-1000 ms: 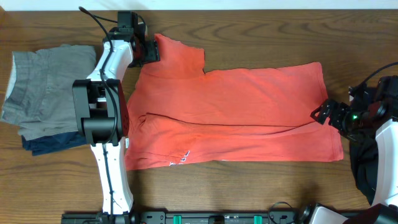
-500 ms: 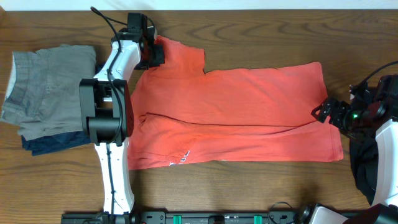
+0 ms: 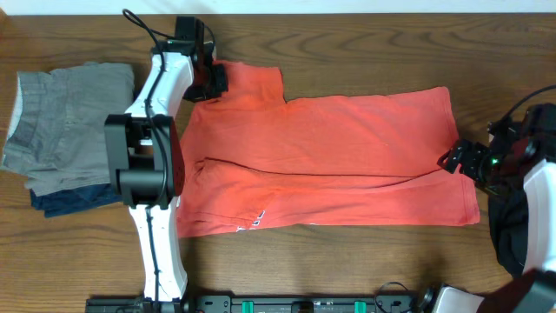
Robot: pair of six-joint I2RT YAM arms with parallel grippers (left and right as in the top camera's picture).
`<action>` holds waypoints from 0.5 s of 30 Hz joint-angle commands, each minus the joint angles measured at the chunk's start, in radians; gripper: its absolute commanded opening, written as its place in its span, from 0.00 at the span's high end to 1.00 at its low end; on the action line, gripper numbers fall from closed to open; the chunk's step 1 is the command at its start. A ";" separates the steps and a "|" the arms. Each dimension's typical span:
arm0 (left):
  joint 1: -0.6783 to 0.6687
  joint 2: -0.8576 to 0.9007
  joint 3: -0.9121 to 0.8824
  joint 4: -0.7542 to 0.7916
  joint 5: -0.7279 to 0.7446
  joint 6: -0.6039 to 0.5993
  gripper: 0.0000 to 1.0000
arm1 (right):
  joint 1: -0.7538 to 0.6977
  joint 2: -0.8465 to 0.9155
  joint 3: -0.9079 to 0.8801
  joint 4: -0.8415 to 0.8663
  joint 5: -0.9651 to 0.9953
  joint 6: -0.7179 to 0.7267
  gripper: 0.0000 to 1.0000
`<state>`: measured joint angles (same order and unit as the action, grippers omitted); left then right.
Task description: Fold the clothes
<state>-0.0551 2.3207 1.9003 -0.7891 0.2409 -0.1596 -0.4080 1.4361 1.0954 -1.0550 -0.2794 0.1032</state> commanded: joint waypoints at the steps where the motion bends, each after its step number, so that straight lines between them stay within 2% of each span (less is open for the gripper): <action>1: 0.004 -0.084 0.002 -0.043 0.006 -0.045 0.94 | 0.018 0.072 0.049 -0.003 0.018 -0.002 0.03; 5: 0.004 -0.117 0.002 -0.074 0.008 -0.045 0.94 | 0.057 0.183 0.191 -0.053 0.046 -0.034 0.02; 10: 0.003 -0.131 0.002 -0.090 0.042 -0.045 0.94 | 0.123 0.362 0.455 -0.074 0.100 -0.029 0.01; 13: 0.003 -0.131 0.002 -0.113 0.044 -0.045 0.94 | 0.162 0.460 0.572 0.021 0.100 -0.026 0.01; 15: 0.003 -0.131 0.002 -0.126 0.044 -0.044 0.94 | 0.194 0.511 0.607 0.147 0.101 -0.026 0.01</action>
<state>-0.0551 2.2074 1.9003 -0.9009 0.2672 -0.1909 -0.2584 1.8809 1.6474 -0.9791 -0.1925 0.0887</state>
